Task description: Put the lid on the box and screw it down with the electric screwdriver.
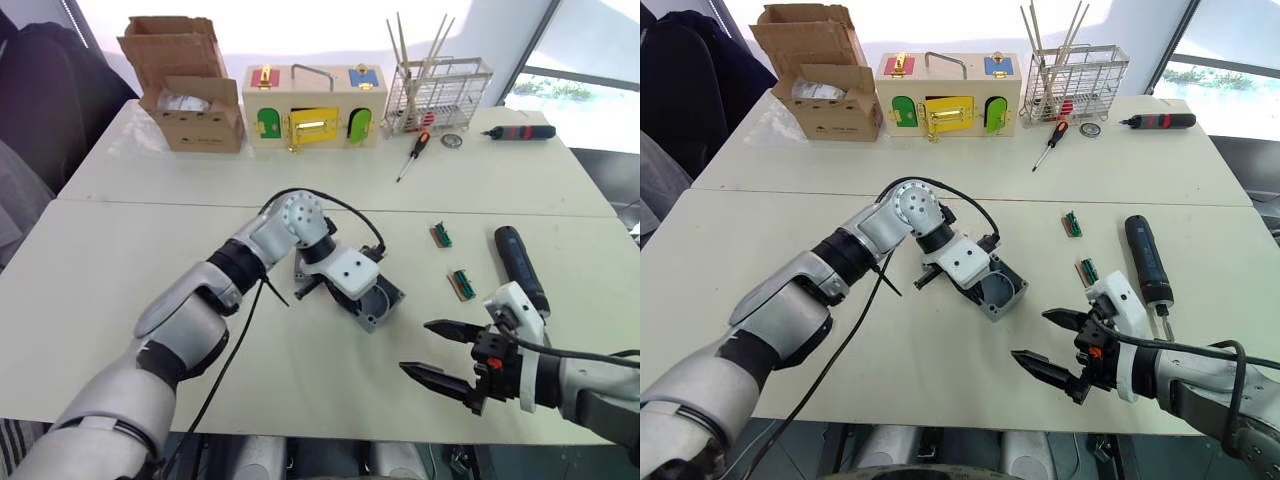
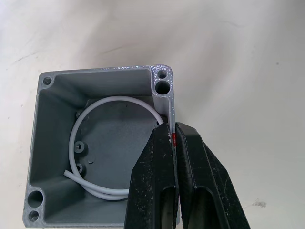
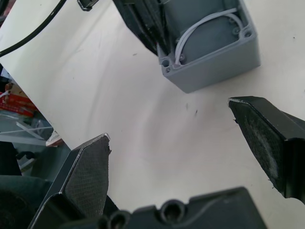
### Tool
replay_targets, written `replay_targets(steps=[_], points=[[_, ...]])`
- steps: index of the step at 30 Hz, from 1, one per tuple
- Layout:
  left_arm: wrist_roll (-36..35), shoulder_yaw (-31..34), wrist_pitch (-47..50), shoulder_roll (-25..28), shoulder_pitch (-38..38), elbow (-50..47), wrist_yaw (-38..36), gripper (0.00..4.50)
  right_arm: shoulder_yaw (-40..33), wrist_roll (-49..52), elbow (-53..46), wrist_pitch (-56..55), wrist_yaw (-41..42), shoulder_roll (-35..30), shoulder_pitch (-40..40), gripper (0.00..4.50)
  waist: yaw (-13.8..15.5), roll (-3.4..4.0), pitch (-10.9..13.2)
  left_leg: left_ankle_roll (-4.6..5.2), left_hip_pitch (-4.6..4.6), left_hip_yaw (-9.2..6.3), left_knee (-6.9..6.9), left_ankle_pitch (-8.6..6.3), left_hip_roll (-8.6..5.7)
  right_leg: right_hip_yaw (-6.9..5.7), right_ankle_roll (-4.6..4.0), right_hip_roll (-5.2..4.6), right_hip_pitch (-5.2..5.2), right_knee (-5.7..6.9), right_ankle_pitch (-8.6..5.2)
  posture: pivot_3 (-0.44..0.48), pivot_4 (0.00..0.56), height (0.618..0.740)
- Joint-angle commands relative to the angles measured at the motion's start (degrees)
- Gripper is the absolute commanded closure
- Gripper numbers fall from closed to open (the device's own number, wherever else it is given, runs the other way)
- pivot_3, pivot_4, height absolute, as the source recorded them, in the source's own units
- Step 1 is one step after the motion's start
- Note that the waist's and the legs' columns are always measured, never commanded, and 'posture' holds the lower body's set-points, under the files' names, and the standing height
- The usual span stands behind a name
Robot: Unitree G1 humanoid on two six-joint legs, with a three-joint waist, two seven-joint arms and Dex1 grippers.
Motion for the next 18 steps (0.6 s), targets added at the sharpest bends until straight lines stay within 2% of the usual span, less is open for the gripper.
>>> replay_targets(steps=[1, 2, 6, 8, 14, 17, 18], points=[[1.15, 1.22, 2.61, 0.57, -1.30, 0.87, -0.13, 3.89, -0.96, 0.71, -0.48, -0.99, 0.88, -1.24, -1.52, 0.00, -0.10, 0.00, 0.00, 0.00, 0.00, 0.00, 0.00, 0.00, 0.00, 0.00, 0.00, 0.00, 0.00, 0.01, 0.00, 0.000, 0.150, 0.735], [0.44, 1.01, 3.63, 0.80, -1.43, 0.45, -0.23, 3.63, -0.85, 0.63, -0.22, -0.95, 1.16, -1.49, -1.84, 0.00, -0.14, 0.00, 0.00, 0.00, 0.00, 0.01, 0.00, 0.00, 0.00, 0.00, 0.01, 0.01, -0.03, 0.01, 0.01, 0.000, 0.150, 0.735], [-0.07, 4.73, 7.03, 1.59, -0.90, -3.69, -0.09, 1.74, -0.52, 0.28, 1.78, -0.87, 3.01, -3.14, -3.93, 0.00, -0.10, -0.01, 0.01, 0.06, -0.05, 0.00, -0.02, -0.03, 0.02, -0.01, 0.02, 0.04, -0.10, 0.02, 0.01, 0.000, 0.150, 0.735], [-1.95, 5.98, 10.47, 3.34, -1.54, -7.23, -0.21, 1.74, -0.69, 0.16, 2.93, -0.78, 4.26, -4.06, -4.99, 0.00, -0.16, -0.01, 0.01, 0.06, -0.07, 0.01, -0.02, -0.03, 0.03, -0.01, 0.02, 0.03, -0.11, 0.02, 0.01, 0.000, 0.150, 0.735], [-7.35, 16.41, 26.18, 8.89, -4.15, -17.84, 0.72, 1.74, -3.05, 0.65, 6.91, -1.00, 8.68, -6.93, -8.39, 0.00, -0.16, -0.01, 0.01, 0.06, -0.07, 0.01, -0.02, -0.03, 0.05, -0.01, 0.02, 0.04, -0.14, 0.03, 0.01, 0.000, 0.150, 0.735], [-5.62, 23.28, 37.90, 14.48, -1.37, -24.75, 11.14, 1.74, -2.67, -0.06, 9.99, -1.87, 12.27, -8.59, -12.27, 0.00, -0.32, 0.00, 0.01, 0.06, -0.07, 0.02, -0.03, -0.04, 0.05, -0.01, 0.03, 0.04, -0.13, 0.04, 0.01, 0.000, 0.150, 0.735], [-2.01, 23.20, 46.42, 15.41, -1.05, -25.98, 16.71, 1.74, -1.23, -1.23, 10.96, -2.54, 13.53, -9.11, -13.85, 0.00, -0.46, 0.00, 0.01, 0.06, -0.06, 0.01, -0.04, -0.04, 0.05, -0.01, 0.04, 0.04, -0.14, 0.04, 0.01, 0.000, 0.150, 0.735]])
